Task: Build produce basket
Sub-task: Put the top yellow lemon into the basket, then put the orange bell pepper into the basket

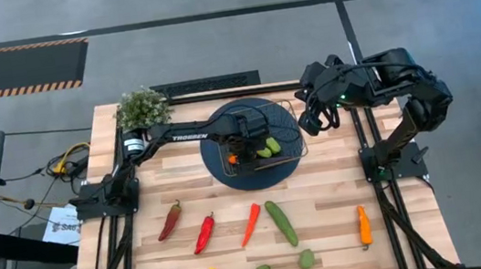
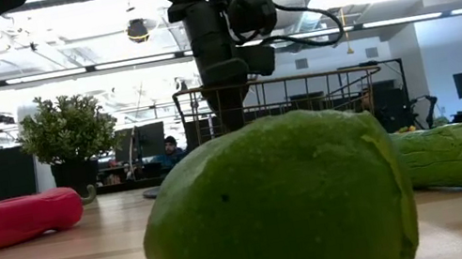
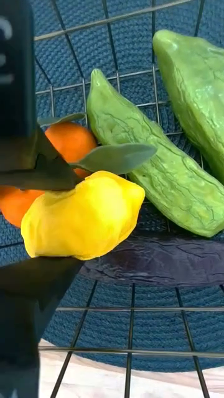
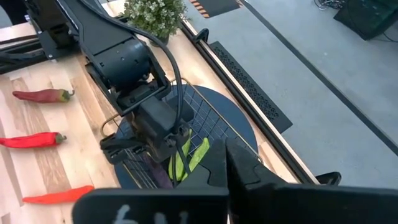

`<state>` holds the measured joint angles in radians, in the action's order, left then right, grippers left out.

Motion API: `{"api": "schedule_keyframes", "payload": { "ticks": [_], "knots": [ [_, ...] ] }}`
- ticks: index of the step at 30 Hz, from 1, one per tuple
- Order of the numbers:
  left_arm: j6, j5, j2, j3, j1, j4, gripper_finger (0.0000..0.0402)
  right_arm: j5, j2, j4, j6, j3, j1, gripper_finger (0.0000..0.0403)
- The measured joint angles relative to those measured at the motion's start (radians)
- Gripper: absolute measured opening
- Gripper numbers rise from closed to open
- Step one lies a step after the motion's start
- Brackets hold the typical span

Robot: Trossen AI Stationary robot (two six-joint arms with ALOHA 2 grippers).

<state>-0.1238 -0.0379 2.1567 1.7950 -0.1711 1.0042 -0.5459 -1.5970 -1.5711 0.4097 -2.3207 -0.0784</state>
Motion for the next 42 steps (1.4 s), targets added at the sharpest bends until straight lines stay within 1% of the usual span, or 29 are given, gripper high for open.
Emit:
{"api": "schedule_keyframes", "payload": {
  "ticks": [6, 8, 11, 14, 18, 21, 23, 26, 28, 31, 35, 37, 39, 42],
  "knots": [
    [0.024, 0.012, -0.003, -0.002, -0.001, 0.013, 0.0223, 0.004, 0.0, 0.0, 0.0, 0.0, 0.0, 0.0004],
    [0.023, 0.003, -0.005, 0.009, -0.001, 0.048, 0.0251, 0.019, 0.0, 0.0, 0.0, 0.0, 0.0, 0.0007],
    [0.023, 0.007, -0.006, 0.042, 0.0, 0.064, 0.0282, 0.029, 0.0, 0.0, 0.001, 0.0, 0.0, 0.0014],
    [0.032, 0.008, -0.007, 0.102, -0.001, 0.121, 0.0301, 0.03, 0.0, 0.0, 0.001, 0.0, 0.0, 0.0024],
    [0.036, 0.01, -0.02, 0.189, 0.004, 0.207, 0.0312, 0.034, 0.0, 0.0, 0.003, 0.0, 0.0, 0.0035],
    [0.04, -0.026, -0.063, 0.262, 0.022, 0.272, 0.0313, 0.088, 0.0, 0.0, 0.034, 0.0, 0.006, 0.004],
    [0.04, -0.075, -0.116, 0.278, 0.041, 0.305, 0.0313, 0.134, 0.0, 0.0, 0.053, 0.0, 0.013, 0.0042],
    [0.054, -0.173, -0.213, 0.279, 0.076, 0.338, 0.0314, 0.197, 0.0, 0.0, 0.061, 0.0, 0.024, 0.0042],
    [0.082, -0.247, -0.294, 0.279, 0.098, 0.364, 0.0314, 0.213, 0.0, 0.0, 0.062, 0.0, 0.033, 0.0041],
    [0.158, -0.354, -0.409, 0.28, 0.13, 0.427, 0.0314, 0.248, 0.0, 0.0, 0.103, 0.0, 0.055, 0.0035],
    [0.286, -0.491, -0.539, 0.28, 0.17, 0.523, 0.0314, 0.327, 0.018, 0.0, 0.193, 0.0, 0.089, 0.0022],
    [0.346, -0.541, -0.596, 0.28, 0.195, 0.571, 0.0314, 0.36, 0.038, 0.003, 0.244, 0.008, 0.093, 0.0012],
    [0.378, -0.577, -0.651, 0.266, 0.221, 0.56, 0.0314, 0.389, 0.064, 0.001, 0.307, 0.044, 0.083, 0.0005],
    [0.392, -0.584, -0.735, 0.213, 0.259, 0.559, 0.0314, 0.417, 0.119, 0.003, 0.44, 0.148, 0.049, 0.0007]
  ]
}}
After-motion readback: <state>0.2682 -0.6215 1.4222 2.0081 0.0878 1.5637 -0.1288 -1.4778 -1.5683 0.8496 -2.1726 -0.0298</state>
